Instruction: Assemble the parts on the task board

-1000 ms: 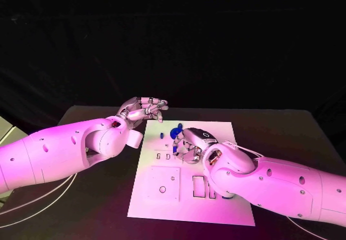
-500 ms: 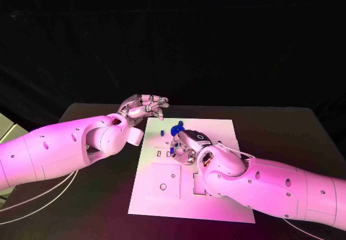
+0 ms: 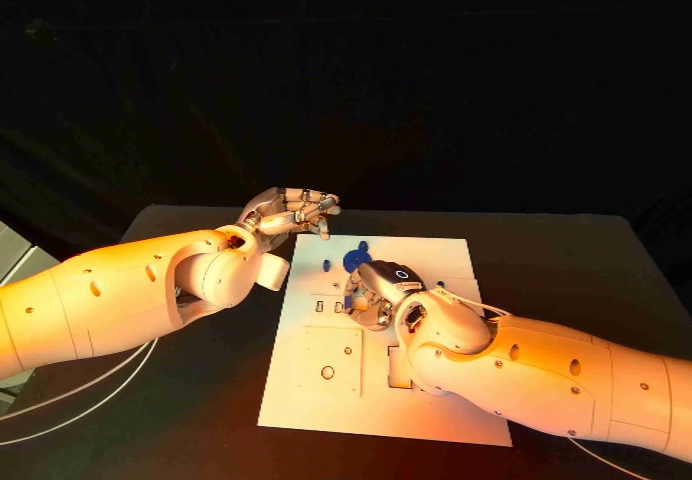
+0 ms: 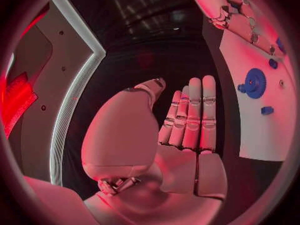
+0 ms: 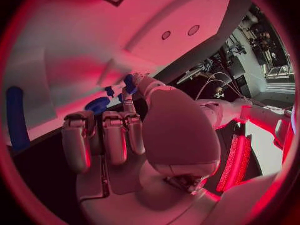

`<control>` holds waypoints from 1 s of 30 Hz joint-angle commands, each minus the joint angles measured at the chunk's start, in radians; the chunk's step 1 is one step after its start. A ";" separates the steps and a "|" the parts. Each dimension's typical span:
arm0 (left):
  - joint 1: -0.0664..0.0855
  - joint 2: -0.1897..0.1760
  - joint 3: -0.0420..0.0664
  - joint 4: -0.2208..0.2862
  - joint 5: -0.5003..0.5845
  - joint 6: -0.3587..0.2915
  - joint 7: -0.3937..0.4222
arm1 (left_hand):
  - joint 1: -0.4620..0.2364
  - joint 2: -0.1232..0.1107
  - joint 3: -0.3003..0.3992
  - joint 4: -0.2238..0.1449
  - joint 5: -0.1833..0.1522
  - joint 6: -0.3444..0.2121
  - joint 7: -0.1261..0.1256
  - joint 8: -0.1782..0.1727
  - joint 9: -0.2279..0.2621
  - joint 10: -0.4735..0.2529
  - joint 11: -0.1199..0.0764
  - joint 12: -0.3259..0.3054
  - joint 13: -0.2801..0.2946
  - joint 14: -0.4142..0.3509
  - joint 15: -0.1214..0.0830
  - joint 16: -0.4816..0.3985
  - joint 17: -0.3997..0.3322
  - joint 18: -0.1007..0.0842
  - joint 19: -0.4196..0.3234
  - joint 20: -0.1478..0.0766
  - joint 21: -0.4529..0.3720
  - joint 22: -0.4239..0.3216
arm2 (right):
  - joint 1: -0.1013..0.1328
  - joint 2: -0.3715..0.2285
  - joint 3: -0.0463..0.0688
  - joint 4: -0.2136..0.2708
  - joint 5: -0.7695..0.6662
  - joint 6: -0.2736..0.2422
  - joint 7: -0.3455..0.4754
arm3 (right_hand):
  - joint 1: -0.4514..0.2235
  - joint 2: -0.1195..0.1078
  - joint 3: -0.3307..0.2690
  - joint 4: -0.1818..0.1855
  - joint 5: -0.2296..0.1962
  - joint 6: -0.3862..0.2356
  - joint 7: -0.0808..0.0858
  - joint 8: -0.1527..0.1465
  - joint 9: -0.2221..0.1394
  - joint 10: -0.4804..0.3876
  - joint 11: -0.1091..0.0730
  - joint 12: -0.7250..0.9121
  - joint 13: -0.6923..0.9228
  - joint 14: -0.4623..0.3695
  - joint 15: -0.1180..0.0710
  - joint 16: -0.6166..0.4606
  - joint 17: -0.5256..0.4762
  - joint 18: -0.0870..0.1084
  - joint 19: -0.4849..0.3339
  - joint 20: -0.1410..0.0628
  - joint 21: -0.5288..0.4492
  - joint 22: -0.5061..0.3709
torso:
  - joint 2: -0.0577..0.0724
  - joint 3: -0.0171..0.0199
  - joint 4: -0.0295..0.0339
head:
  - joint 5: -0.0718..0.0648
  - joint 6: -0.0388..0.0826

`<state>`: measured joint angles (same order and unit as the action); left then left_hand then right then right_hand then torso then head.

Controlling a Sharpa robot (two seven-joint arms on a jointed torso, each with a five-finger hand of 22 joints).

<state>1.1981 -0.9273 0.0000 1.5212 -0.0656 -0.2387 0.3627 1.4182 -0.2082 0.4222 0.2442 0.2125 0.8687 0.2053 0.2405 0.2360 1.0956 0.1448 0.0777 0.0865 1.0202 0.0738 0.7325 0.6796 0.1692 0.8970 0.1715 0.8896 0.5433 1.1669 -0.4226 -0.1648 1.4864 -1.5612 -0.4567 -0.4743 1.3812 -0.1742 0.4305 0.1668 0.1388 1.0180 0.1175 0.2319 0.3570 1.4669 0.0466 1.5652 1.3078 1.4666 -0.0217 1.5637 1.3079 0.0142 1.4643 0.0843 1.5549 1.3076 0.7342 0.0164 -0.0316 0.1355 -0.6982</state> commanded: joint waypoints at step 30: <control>0.000 0.001 0.000 0.000 -0.026 0.018 -0.004 | 0.007 0.004 -0.003 -0.004 -0.003 -0.004 -0.003 0.000 0.002 -0.001 -0.003 0.004 0.001 -0.006 0.000 0.007 -0.001 0.015 -0.004 -0.001 0.003 -0.001 | -0.016 0.003 -0.005 -0.005 -0.030 -0.007 0.012 | -0.044 -0.045 -0.031 0.020 -0.027 -0.044 0.017 -0.014 -0.005 0.076 0.005 -0.032 0.233 0.095 0.002 -0.007 0.223 -0.005 0.088 0.000 -0.017 0.238 | 0.001 -0.0006 -0.0008 | 0.011 -0.004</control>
<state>1.1980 -0.9275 -0.0006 1.5198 -0.0859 -0.2365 0.3555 1.4182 -0.2082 0.4223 0.2442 0.2125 0.8687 0.2052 0.2405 0.2373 1.0956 0.1448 0.0776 0.0863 1.0202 0.0738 0.7324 0.6796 0.1693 0.8970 0.1715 0.8896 0.5431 1.1526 -0.4187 -0.1694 1.4786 -1.5773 -0.4576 -0.4729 1.3401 -0.2152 0.4024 0.1866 0.1137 0.9775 0.1359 0.2203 0.3523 1.4669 0.0466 1.5370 1.3075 1.4667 -0.0216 1.5637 1.3076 0.0143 1.4643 0.0843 1.5423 1.3073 0.7345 0.0153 -0.0324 0.1462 -0.7028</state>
